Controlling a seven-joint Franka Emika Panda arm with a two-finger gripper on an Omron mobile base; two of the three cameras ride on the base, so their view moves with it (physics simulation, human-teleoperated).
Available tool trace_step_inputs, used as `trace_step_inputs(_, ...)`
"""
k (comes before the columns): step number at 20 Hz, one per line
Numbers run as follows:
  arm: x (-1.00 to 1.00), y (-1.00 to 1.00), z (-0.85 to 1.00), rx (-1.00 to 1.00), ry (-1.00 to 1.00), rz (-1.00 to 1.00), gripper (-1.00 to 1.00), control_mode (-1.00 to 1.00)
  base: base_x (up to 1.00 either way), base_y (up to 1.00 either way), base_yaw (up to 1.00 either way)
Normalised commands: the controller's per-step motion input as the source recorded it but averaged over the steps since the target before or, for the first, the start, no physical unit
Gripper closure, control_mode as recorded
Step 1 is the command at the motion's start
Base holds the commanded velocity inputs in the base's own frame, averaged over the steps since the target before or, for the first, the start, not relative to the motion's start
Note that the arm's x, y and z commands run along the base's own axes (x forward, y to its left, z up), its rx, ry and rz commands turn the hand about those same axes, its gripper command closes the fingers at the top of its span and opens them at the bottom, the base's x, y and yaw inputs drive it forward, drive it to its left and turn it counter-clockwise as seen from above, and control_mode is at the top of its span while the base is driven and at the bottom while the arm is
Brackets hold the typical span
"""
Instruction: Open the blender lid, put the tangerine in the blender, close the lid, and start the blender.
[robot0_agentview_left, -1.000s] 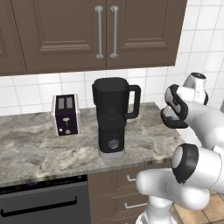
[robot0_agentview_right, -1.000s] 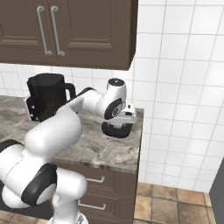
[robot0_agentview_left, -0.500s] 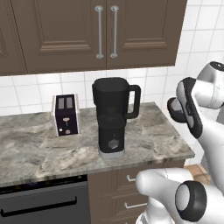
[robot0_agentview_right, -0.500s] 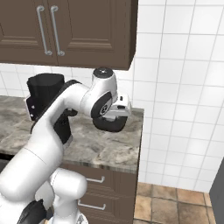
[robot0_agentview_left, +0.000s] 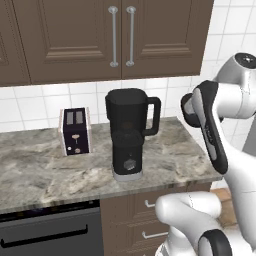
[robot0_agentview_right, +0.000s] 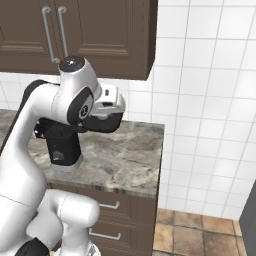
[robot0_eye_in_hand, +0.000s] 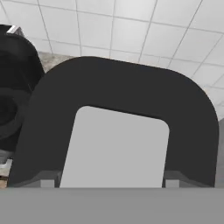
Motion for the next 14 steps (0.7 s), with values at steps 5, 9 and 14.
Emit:
trace_step_inputs(5, -0.07, 0.72, 0.99, -0.05, -0.04, 0.00, 1.00, -1.00, 0.00, 0.00, 0.00)
trace_step_inputs(9, -0.02, 0.76, 0.85, -0.05, -0.02, 0.00, 1.00, -1.00, 0.00, 0.00, 0.00)
trace_step_inputs(14, 0.00, 0.77, 0.47, -0.02, 0.00, 0.00, 1.00, -1.00, 0.00, 0.00, 0.00)
